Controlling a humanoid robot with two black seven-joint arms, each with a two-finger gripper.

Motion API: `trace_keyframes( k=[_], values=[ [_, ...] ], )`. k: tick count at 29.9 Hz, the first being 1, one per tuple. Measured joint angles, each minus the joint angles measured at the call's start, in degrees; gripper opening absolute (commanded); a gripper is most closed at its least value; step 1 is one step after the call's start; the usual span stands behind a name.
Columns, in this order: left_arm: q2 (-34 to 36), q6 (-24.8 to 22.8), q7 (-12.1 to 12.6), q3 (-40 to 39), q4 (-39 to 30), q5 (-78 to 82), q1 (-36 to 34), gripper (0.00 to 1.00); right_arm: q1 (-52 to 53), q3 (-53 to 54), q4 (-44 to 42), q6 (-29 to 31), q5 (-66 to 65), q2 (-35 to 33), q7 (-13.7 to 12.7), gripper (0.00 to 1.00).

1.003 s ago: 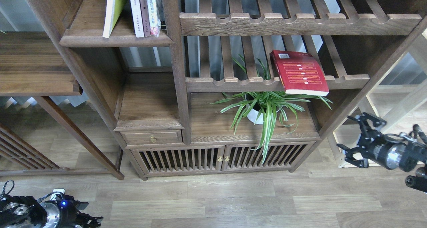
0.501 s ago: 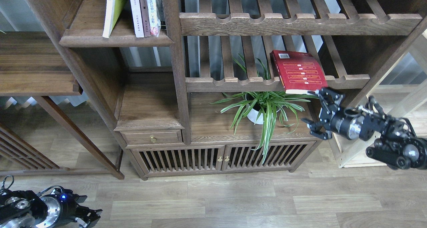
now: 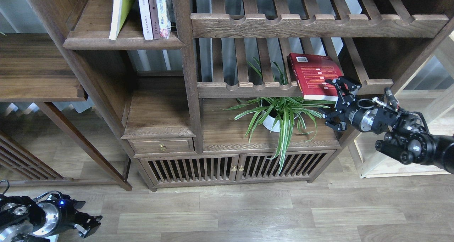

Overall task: Organize books on shelf
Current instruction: 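Reach the right gripper to the red book on the middle shelf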

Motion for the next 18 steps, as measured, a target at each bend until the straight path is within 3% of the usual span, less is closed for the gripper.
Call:
trace_keyframes(
  k=[4,7,9,12,16,18],
  values=[
    [0.0,0.0,0.0,-0.1,0.2,0.0,-0.1,0.69,0.0,0.0,-2.5,0.0,0.7,1.0,0.0,0.95],
    [0.0,0.0,0.0,-0.1,0.3,0.0,-0.1,0.69,0.0,0.0,-4.2,0.0,1.1,1.8,0.0,0.85],
    [0.0,0.0,0.0,-0.1,0.4,0.0,0.0,0.69,0.0,-0.1,-5.7,0.0,1.1,2.4,0.0,0.73],
    [0.0,0.0,0.0,-0.1,0.4,0.0,0.0,0.69,-0.3,-0.4,-7.3,0.0,1.2,3.0,0.0,0.45],
    [0.0,0.0,0.0,-0.1,0.4,0.0,0.0,0.69,-0.5,-0.7,-7.5,0.0,1.2,3.2,0.0,0.32],
    [0.0,0.0,0.0,-0.1,0.4,0.0,0.0,0.69,-0.5,-0.7,-7.4,0.0,1.2,3.2,0.0,0.17]
  ],
)
